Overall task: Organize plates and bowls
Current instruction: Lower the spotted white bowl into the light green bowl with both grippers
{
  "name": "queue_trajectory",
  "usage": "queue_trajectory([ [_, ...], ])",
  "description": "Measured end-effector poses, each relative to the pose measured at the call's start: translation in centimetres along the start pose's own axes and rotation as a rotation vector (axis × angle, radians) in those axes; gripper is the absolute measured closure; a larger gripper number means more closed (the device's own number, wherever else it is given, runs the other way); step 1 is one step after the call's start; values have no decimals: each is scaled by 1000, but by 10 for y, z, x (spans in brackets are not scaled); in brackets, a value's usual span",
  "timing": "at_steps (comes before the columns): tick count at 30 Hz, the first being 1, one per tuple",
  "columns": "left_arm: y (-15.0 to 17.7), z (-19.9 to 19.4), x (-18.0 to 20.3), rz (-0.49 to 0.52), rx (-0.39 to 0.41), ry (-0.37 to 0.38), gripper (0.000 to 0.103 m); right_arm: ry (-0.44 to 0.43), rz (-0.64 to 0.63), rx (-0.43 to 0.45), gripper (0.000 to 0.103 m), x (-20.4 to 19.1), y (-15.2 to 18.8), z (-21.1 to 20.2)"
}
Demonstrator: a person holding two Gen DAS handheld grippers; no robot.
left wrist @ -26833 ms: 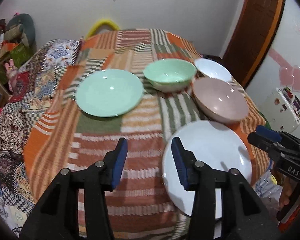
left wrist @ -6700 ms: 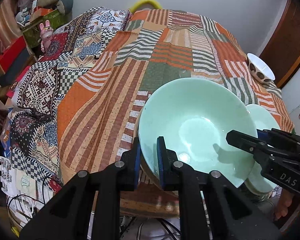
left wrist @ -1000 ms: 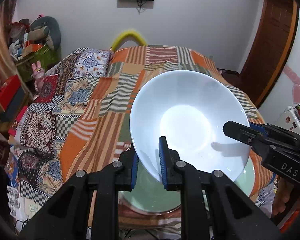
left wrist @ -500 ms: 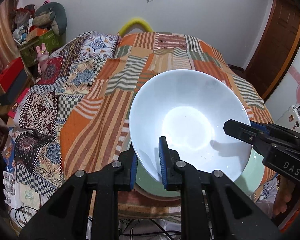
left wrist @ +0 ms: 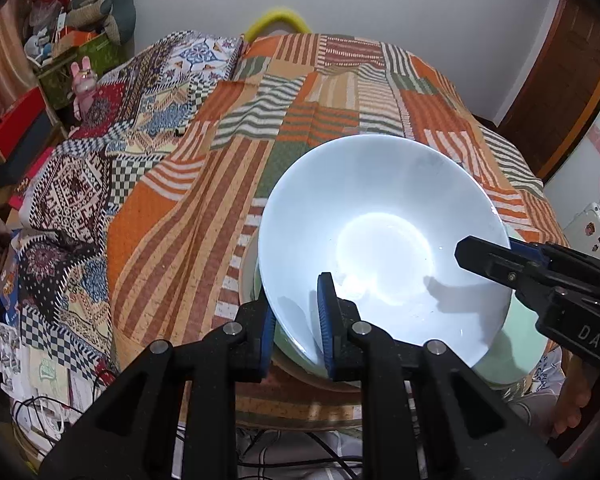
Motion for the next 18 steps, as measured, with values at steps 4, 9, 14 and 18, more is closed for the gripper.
queue_trajectory([
  [4,5,6,-4,-12,-19,1,85,0,-4,-15,77,-1,3,4],
  [9,10,13,-8,-19,-27,-13,85,5,-14,-33,77,-3,8,11],
  [14,13,21,-13,-30,-46,-18,85,15,-27,-43,77,-3,8,15],
  [18,12,23,-15,-26,-40,-38,85,12,-32,-47,77,-4,9,18],
])
Point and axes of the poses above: each gripper's, at about its wrist camera, not at the fingertips, and z roughly the way its jaws point, x to its right, y to its underside, the point moved 9 cm from there along z, roughly the way its jaws point, and after that the axes turned 3 degrees about -z, right-handed, at the moved point
